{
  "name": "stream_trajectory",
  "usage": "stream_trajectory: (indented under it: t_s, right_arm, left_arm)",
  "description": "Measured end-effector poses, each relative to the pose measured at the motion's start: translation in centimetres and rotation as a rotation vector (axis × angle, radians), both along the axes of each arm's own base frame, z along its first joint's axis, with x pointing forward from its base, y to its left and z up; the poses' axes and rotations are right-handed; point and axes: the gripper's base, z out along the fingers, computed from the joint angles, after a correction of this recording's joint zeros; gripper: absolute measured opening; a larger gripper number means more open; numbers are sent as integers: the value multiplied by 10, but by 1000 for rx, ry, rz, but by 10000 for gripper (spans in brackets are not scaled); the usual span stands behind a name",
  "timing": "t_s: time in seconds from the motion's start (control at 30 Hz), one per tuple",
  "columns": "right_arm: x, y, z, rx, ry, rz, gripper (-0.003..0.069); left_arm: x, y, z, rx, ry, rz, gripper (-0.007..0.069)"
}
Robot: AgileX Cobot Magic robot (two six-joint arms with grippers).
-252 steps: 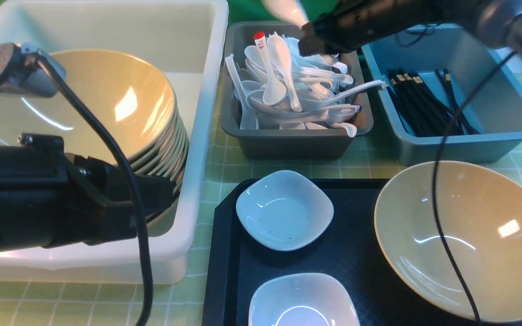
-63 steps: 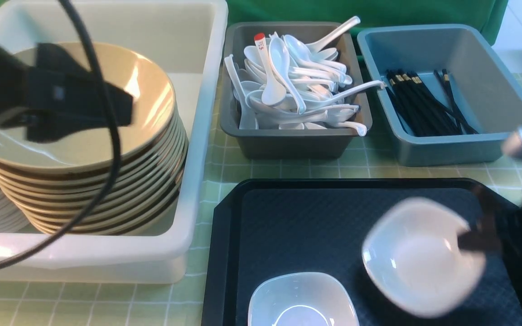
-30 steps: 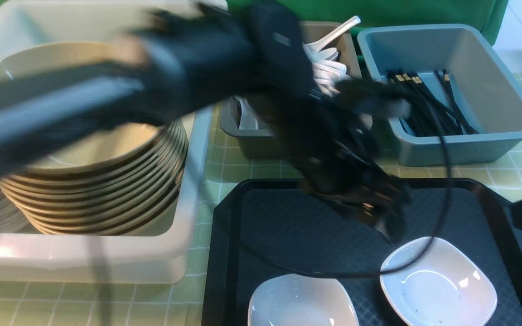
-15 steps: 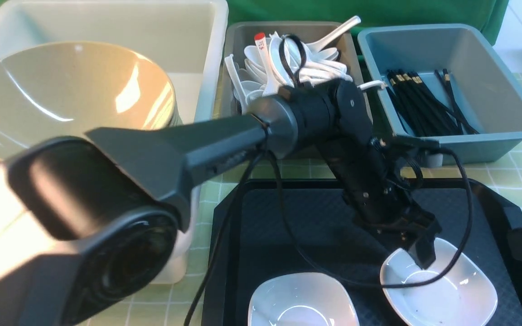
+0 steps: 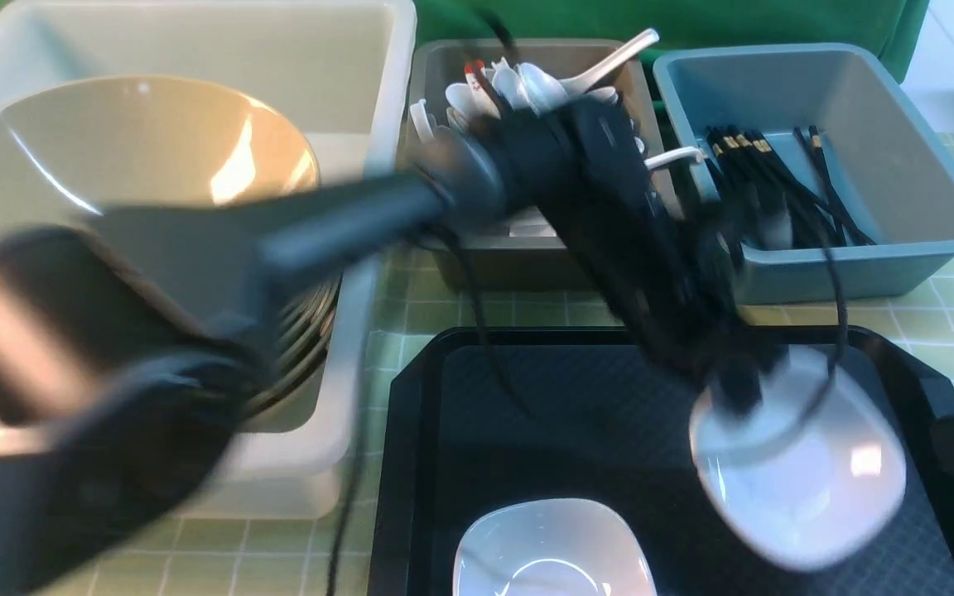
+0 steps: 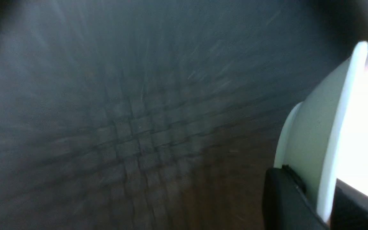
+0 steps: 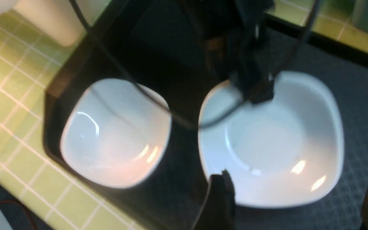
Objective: On green table put chopsticks spoon bowls plates into blue grey white boxes.
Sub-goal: 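Place the white bowl into the white bin with the other dishes with the left gripper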
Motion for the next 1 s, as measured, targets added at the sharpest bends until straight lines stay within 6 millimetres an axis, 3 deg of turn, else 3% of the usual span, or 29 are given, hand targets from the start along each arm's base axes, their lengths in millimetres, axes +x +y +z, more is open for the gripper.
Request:
stream_trajectory:
  t_s: [0.1, 0.2, 0.27, 0.3, 0.33, 0.4, 0.43, 0.47, 0.53, 0.6, 0.7, 0.83, 1.0]
  right_arm:
    - [-4, 8, 35, 46, -148, 103, 522]
    - [-9, 17, 67, 119, -288, 204, 429]
    - [-10, 22, 85, 161, -347, 272, 312]
    - [-8, 24, 90, 180, -355, 297, 228]
    - [-4, 25, 91, 190, -353, 309, 156]
    - [3, 26, 91, 194, -344, 316, 93]
    - [12, 27, 87, 191, -326, 320, 54]
    - [21, 27, 83, 187, -307, 322, 38]
    - [30, 27, 79, 187, -286, 319, 30]
    - [46, 32, 71, 191, -244, 330, 24]
    - [53, 44, 64, 192, -218, 389, 24]
    - [53, 63, 57, 190, -193, 498, 24]
    - [49, 75, 54, 195, -168, 562, 24]
  left_arm:
    - [1, 49, 84, -98, -111, 98, 15]
    - [-2, 111, 152, -173, -191, 266, 15]
    - [-11, 158, 190, -206, -230, 405, 15]
    - [-24, 192, 215, -224, -269, 499, 15]
    - [-33, 226, 230, -232, -300, 602, 15]
    - [-46, 254, 243, -237, -342, 694, 15]
    - [-71, 294, 253, -221, -397, 843, 15]
    - [-88, 320, 255, -200, -433, 958, 15]
    - [-109, 351, 254, -160, -478, 1120, 15]
    - [-144, 386, 238, -75, -527, 1395, 15]
    - [-142, 404, 214, -24, -486, 1549, 15]
    - [-111, 434, 178, -6, -390, 1733, 15]
    - [-95, 465, 163, -78, -367, 1887, 15]
